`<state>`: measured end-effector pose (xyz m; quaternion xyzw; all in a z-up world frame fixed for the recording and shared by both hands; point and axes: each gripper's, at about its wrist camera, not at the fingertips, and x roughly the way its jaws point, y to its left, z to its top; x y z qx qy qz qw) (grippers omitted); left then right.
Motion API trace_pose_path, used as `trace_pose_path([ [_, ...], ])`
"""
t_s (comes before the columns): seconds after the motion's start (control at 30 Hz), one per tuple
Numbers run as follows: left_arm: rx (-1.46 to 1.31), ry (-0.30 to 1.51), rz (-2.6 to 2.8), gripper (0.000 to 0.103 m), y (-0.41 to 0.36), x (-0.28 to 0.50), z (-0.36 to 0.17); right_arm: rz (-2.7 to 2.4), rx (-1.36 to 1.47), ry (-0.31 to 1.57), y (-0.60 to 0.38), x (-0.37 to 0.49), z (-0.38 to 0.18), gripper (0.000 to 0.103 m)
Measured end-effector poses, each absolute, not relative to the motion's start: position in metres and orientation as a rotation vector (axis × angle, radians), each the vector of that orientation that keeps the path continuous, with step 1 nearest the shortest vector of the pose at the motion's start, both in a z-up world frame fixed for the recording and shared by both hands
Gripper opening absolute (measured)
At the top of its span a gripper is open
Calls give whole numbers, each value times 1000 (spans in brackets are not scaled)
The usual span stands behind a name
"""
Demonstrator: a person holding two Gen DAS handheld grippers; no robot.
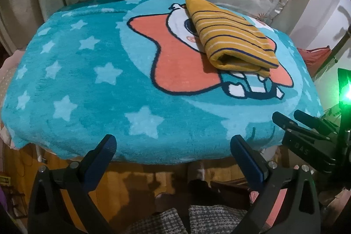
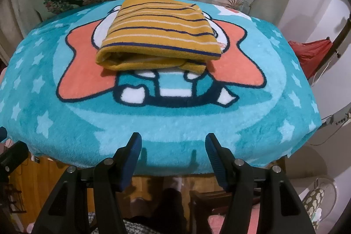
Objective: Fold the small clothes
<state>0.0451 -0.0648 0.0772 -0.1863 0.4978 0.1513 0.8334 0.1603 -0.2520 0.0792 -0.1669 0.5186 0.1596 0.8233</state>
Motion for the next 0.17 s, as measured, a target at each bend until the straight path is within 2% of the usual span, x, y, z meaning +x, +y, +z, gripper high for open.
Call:
trace_pose_path([
  [0.17,-392,1065,328,103,-62,48,73,335,-359,1114,-247,161,77,65],
])
